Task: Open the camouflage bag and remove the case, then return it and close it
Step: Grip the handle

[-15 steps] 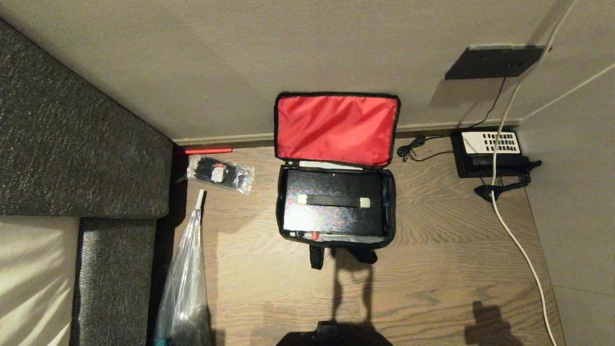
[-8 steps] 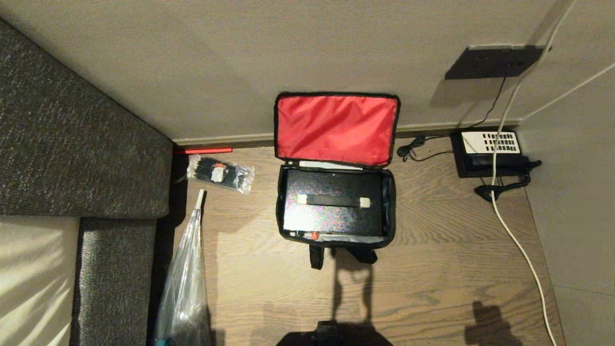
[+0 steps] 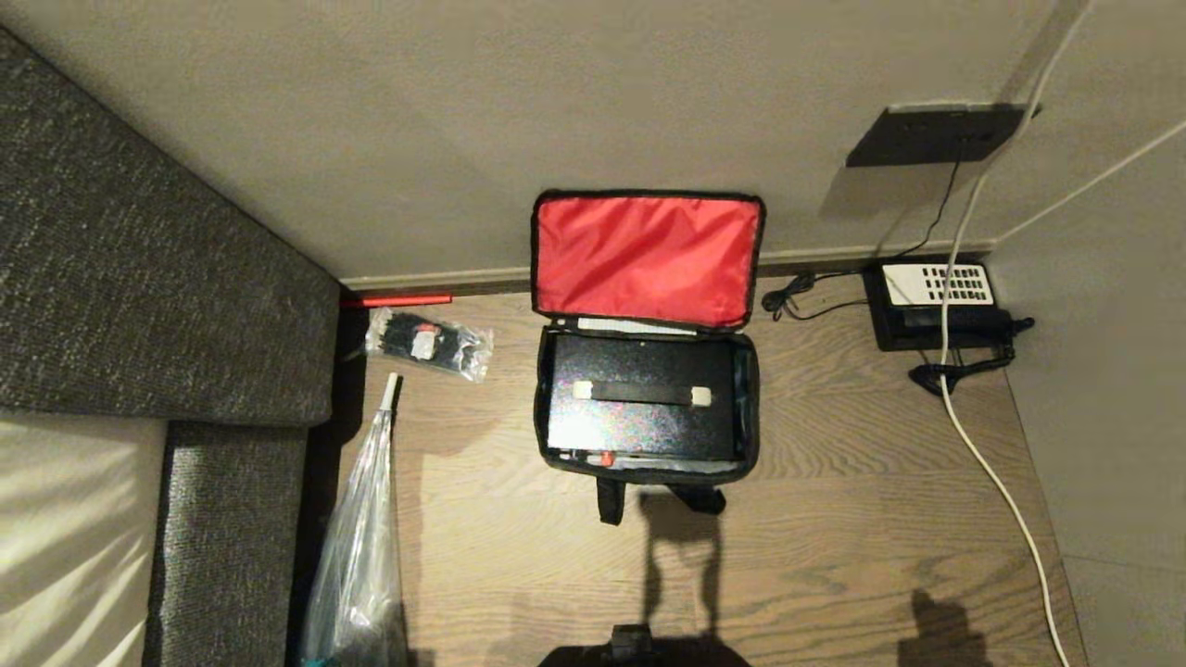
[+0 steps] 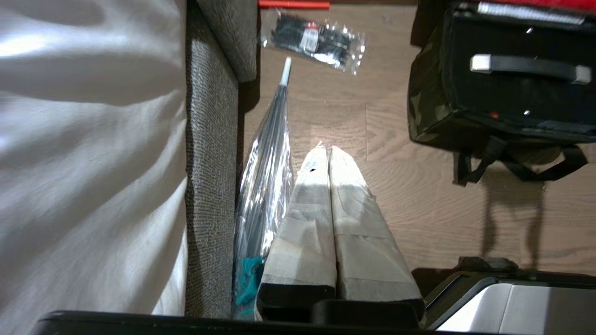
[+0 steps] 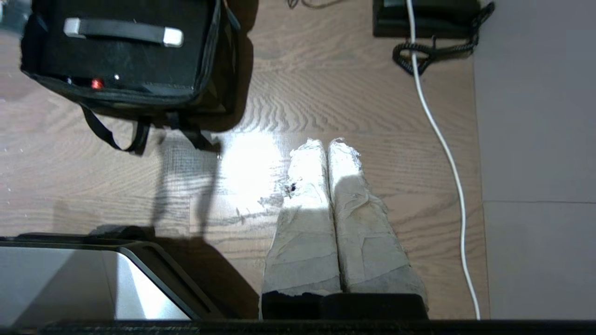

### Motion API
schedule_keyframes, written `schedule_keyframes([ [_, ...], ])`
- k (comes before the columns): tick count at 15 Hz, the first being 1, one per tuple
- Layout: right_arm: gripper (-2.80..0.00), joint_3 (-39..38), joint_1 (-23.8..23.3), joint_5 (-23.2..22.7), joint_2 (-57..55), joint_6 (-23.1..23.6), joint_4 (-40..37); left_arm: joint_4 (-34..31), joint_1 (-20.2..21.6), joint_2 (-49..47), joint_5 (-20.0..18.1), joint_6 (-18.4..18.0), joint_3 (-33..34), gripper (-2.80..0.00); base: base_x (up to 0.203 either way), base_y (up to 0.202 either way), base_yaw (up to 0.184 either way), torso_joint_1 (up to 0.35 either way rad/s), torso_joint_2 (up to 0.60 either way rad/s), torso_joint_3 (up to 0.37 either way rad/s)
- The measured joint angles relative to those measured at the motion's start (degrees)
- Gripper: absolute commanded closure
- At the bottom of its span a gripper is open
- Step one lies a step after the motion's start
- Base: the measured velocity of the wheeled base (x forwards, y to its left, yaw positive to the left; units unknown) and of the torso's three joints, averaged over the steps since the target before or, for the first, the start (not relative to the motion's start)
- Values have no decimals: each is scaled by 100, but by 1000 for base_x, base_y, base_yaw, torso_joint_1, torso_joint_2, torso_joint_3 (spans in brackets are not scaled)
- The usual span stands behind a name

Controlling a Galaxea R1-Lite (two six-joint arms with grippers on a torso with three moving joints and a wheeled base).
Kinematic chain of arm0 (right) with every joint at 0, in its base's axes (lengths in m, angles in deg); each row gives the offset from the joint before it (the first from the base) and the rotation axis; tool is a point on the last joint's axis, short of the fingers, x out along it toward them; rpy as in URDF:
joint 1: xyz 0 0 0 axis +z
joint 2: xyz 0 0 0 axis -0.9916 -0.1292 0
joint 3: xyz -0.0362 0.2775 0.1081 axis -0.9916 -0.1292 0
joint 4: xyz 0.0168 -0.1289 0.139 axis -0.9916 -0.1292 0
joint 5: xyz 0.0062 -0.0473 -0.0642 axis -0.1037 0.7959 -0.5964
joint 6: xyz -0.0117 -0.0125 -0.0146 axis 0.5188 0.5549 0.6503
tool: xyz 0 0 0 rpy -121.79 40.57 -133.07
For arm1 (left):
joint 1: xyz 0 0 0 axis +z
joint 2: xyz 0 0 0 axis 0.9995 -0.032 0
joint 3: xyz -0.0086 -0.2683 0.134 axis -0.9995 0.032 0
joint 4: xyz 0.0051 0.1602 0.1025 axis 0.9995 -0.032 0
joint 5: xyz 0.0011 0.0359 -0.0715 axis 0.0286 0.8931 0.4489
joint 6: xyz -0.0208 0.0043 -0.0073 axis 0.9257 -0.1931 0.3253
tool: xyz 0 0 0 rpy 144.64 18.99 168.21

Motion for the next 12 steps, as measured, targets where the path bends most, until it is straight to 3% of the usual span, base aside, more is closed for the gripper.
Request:
schedule_keyframes([
  [9,0,0,0,0,-5,-1,-2,0,0,0,0,0,0,0,0,0,0,3,1,199],
  [12,0,0,-2,1,-5,1,0,10,0,0,-7,-41,0,0,0,0,0,5,1,69],
])
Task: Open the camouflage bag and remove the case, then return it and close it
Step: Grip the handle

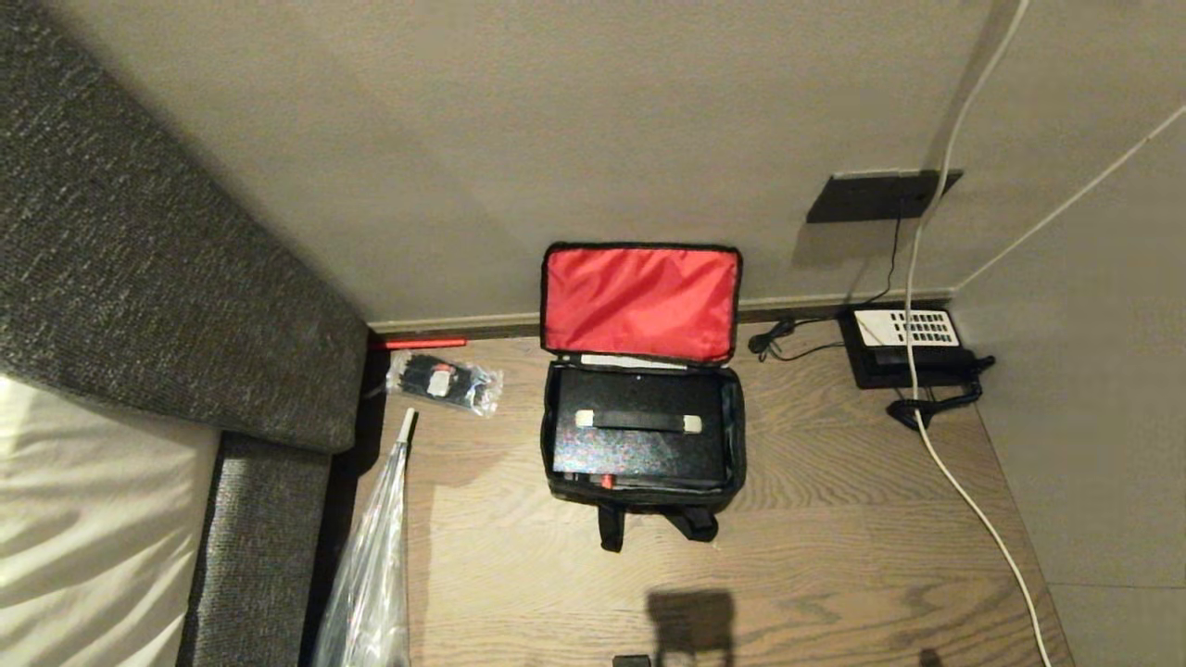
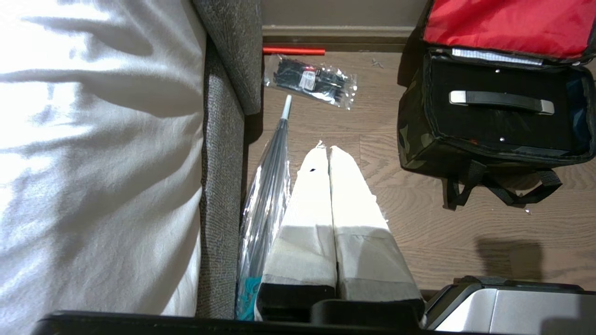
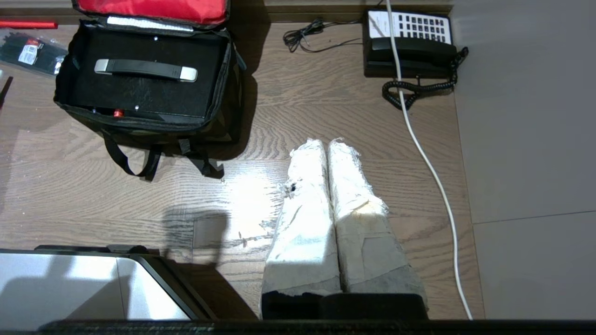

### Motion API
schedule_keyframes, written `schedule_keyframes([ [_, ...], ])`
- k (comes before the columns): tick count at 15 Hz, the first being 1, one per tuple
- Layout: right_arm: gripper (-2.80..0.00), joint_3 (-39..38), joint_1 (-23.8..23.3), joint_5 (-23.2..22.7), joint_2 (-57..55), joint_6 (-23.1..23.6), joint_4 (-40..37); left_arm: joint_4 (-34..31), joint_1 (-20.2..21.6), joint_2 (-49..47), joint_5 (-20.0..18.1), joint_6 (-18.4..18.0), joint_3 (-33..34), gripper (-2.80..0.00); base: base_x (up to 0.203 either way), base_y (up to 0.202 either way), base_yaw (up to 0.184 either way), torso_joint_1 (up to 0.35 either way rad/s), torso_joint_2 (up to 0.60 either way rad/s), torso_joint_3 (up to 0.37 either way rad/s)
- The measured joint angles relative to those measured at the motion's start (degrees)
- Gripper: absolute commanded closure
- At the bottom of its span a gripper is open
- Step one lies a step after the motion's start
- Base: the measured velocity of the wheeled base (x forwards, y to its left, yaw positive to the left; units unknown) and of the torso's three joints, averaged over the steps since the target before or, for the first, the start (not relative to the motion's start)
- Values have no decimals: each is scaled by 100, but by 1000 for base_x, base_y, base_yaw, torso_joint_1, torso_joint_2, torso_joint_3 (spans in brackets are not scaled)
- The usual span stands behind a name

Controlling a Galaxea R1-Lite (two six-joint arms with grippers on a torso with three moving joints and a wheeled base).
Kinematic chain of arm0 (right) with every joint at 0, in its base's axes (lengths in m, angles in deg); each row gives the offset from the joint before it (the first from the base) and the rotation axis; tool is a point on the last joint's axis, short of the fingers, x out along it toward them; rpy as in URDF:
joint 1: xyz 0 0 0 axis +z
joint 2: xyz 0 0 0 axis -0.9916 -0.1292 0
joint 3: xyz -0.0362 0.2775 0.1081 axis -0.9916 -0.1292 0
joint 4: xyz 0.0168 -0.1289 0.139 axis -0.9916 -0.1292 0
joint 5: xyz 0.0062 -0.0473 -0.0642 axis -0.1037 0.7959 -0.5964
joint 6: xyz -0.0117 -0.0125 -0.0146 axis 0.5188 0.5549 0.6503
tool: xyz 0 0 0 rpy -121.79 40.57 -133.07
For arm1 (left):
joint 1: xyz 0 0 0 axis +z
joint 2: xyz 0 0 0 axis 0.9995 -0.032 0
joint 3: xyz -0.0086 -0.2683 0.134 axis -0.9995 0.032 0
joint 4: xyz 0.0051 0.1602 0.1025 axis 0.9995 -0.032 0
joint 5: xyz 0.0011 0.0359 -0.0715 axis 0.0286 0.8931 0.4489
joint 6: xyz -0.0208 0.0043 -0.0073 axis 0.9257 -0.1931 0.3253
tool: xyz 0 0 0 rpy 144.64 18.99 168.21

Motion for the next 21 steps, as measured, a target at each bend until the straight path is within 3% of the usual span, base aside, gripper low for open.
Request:
schedule_keyframes([
  [8,0,91,2,-37,0,96,-145,1,0,0,2,-3,0,0,0,0,0,1,0,7],
  [11,0,1354,0,-180,0,22,-1229,4,0,0,-2,-3,0,0,0,0,0,0,0,0],
  [13,0,2551,0,-588,-1,-44,-2657,0,0,0,0,-4,0,0,0,0,0,0,0,0],
  [16,0,3189,2,-1395,-78,-114,-4015,1,0,0,-2,-3,0,0,0,0,0,0,0,0],
  [18,0,3409,1,-1605,-525,-236,-4084,1,0,0,0,-3,0,0,0,0,0,0,0,0],
  [21,0,3733,0,-1551,-2225,-313,-3729,1,0,0,0,-3,0,0,0,0,0,0,0,0],
])
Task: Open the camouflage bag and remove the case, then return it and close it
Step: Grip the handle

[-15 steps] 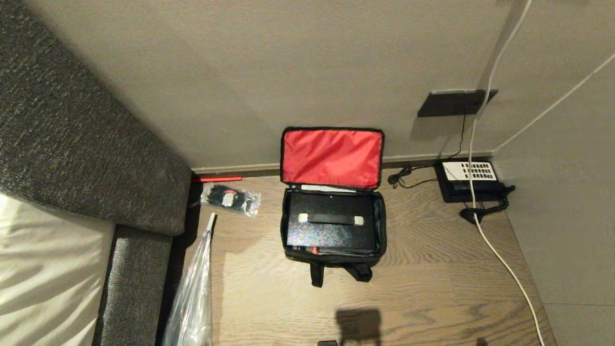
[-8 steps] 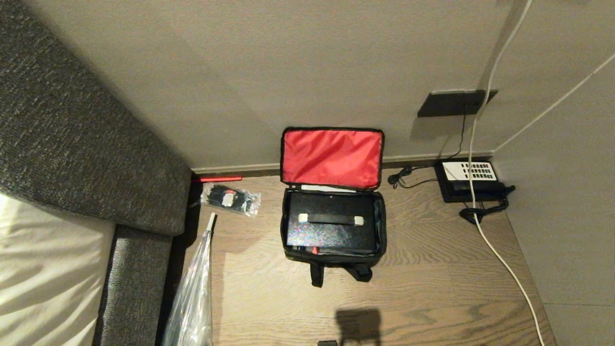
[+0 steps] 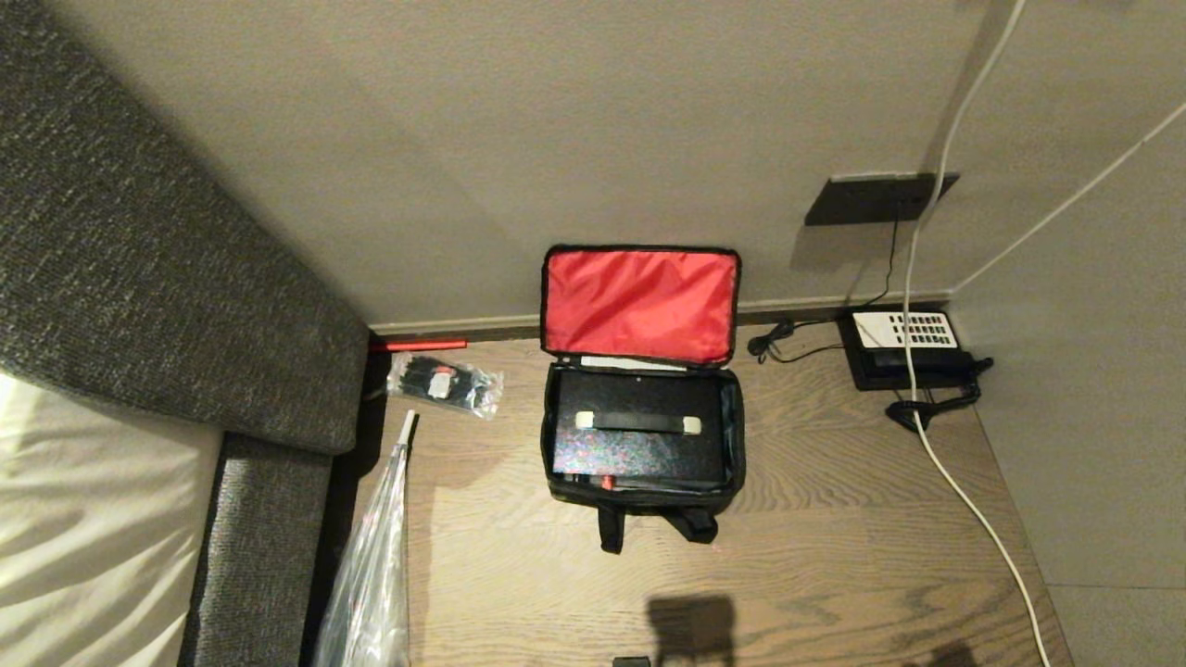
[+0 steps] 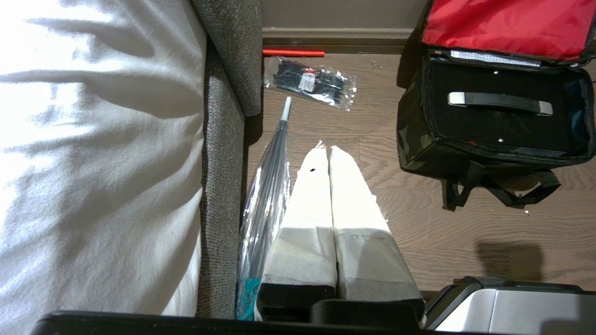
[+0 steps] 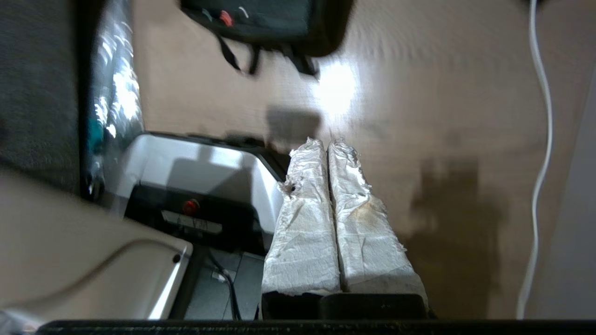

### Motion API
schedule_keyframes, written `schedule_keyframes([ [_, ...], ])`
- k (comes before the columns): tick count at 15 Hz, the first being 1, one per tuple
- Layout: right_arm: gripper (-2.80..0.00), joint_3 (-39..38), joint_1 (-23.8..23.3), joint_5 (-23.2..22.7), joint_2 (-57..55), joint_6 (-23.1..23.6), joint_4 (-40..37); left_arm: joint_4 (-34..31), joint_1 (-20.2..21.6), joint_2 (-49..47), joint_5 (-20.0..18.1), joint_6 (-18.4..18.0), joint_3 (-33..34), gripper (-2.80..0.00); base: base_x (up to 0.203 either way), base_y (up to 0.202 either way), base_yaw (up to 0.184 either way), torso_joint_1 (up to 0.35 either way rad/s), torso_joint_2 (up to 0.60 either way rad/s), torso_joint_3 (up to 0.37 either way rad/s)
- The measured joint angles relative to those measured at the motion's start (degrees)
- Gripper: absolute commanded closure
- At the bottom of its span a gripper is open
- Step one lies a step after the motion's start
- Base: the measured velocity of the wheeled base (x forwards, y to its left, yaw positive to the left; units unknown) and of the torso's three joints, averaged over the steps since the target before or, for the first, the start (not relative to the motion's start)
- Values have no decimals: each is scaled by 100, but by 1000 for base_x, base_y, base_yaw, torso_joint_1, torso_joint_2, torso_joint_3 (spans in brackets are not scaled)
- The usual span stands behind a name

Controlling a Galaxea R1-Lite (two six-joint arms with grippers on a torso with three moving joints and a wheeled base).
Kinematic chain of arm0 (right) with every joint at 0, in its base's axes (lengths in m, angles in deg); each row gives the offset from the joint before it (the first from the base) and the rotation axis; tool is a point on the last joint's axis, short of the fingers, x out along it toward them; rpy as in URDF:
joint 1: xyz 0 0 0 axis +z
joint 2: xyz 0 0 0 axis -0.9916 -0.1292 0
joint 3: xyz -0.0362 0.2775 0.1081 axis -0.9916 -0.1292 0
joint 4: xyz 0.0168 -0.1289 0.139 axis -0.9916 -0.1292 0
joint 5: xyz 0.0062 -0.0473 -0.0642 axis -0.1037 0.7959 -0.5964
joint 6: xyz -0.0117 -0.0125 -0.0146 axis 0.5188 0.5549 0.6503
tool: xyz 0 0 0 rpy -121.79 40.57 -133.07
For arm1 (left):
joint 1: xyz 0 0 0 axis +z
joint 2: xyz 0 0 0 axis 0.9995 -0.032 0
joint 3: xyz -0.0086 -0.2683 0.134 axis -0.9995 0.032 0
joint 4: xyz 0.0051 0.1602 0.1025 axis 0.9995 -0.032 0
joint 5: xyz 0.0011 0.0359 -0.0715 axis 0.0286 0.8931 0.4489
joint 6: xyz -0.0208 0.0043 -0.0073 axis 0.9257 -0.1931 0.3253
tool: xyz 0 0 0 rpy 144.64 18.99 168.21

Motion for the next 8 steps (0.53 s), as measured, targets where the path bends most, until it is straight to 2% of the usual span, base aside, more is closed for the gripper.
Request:
schedule_keyframes([
  [2,0,244,6,204,-1559,98,585,0,0,0,0,-3,0,0,0,0,0,0,0,0],
  [5,0,826,153,535,-3942,551,1787,-1,0,0,0,-1,0,0,0,0,0,0,0,0],
  [8,0,1453,712,1063,-5896,988,3101,0,0,0,0,0,0,0,0,0,0,0,0,0],
])
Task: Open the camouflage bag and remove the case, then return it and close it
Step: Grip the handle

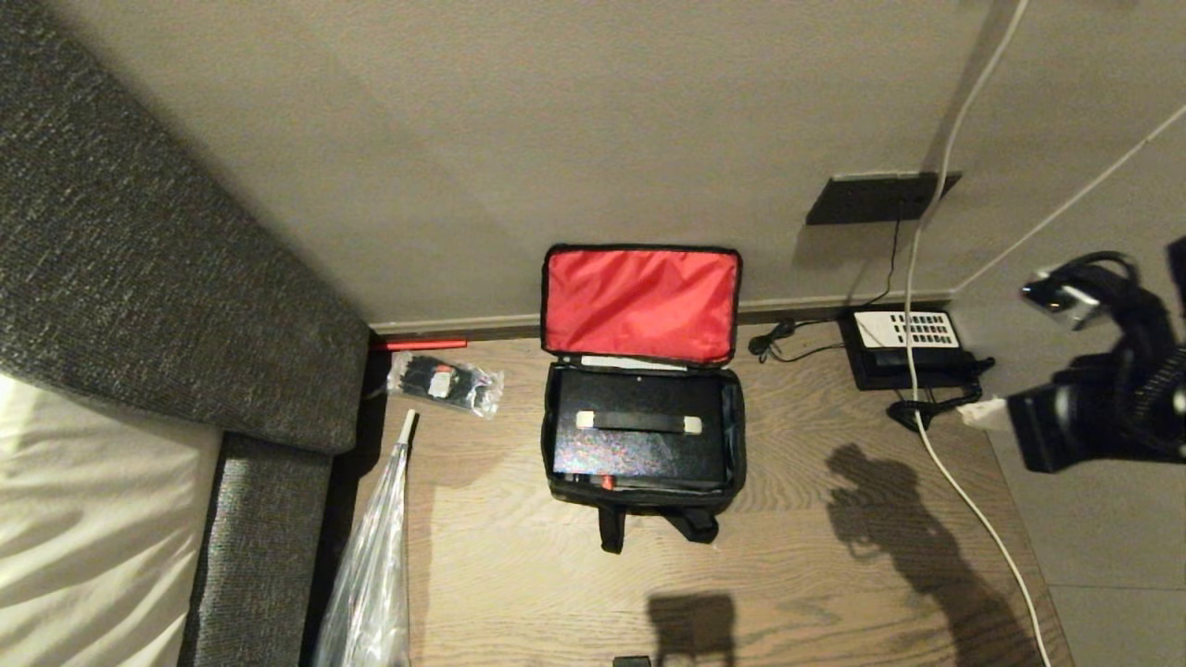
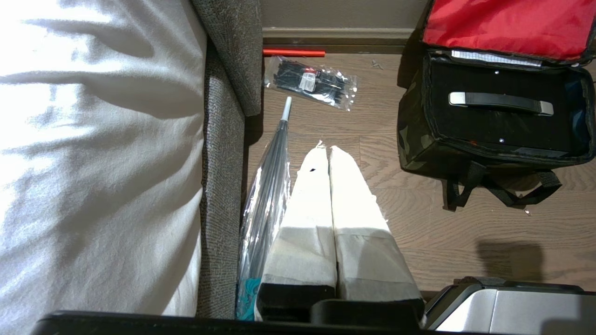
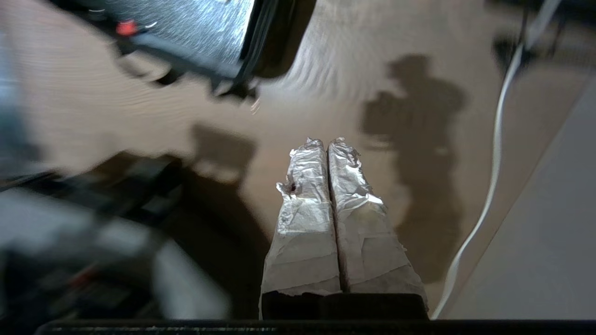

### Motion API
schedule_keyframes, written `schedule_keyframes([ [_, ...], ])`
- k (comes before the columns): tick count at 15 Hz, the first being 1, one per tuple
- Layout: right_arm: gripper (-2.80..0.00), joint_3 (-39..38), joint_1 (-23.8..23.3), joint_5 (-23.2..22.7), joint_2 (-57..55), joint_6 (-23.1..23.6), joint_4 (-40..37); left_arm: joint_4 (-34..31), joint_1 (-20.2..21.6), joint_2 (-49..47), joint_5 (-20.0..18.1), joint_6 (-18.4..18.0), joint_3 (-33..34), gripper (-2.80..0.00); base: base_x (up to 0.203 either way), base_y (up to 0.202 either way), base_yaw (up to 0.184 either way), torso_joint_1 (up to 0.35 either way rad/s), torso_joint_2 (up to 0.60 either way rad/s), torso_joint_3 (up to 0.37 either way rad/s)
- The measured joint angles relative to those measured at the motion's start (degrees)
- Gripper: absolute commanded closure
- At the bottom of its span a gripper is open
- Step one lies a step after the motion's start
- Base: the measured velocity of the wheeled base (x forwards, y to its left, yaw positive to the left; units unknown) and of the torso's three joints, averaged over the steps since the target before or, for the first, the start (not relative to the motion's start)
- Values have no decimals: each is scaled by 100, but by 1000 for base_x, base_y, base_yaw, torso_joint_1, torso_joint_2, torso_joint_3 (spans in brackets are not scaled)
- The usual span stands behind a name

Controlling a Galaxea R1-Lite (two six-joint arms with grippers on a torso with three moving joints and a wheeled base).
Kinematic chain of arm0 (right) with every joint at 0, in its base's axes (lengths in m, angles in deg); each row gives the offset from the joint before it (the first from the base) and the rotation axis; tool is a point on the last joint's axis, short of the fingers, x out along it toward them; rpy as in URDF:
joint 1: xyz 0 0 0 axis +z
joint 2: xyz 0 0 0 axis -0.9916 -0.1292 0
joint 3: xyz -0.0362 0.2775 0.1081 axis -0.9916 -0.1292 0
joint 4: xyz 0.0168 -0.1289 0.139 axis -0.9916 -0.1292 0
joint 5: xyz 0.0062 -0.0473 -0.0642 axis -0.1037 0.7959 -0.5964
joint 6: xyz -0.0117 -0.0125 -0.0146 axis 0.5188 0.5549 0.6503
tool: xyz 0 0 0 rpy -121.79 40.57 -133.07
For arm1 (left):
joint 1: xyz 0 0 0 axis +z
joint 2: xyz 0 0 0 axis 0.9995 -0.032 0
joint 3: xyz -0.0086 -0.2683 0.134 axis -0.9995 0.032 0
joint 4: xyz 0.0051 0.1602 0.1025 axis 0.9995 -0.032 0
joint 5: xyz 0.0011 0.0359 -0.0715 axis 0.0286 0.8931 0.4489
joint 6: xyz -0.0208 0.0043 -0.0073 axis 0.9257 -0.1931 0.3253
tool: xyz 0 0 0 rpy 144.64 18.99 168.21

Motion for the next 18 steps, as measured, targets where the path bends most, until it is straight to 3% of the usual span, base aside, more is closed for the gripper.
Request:
schedule_keyframes([
  [2,0,200,713,792,-980,158,765,0,0,0,0,-4,0,0,0,0,0,0,0,0],
  [3,-280,260,1099,1211,-1411,205,1161,0,0,0,-2,-1,0,0,0,0,0,0,0,0],
  [6,-280,331,1879,1772,-2344,284,1970,2,0,0,0,0,0,0,0,0,0,0,0,0],
  [9,-280,431,2474,2477,-3118,303,2138,0,0,0,0,-1,0,0,0,0,0,0,0,0],
  [11,-280,480,2731,2711,-3482,431,2426,0,0,0,-2,-3,0,0,0,0,0,0,0,0],
  [14,-280,440,2969,3342,-3919,1359,3341,0,0,0,0,-3,0,0,0,0,0,0,0,0],
  [18,-280,288,3111,3972,-4320,3286,4580,0,0,0,0,-1,0,0,0,0,0,0,0,0],
])
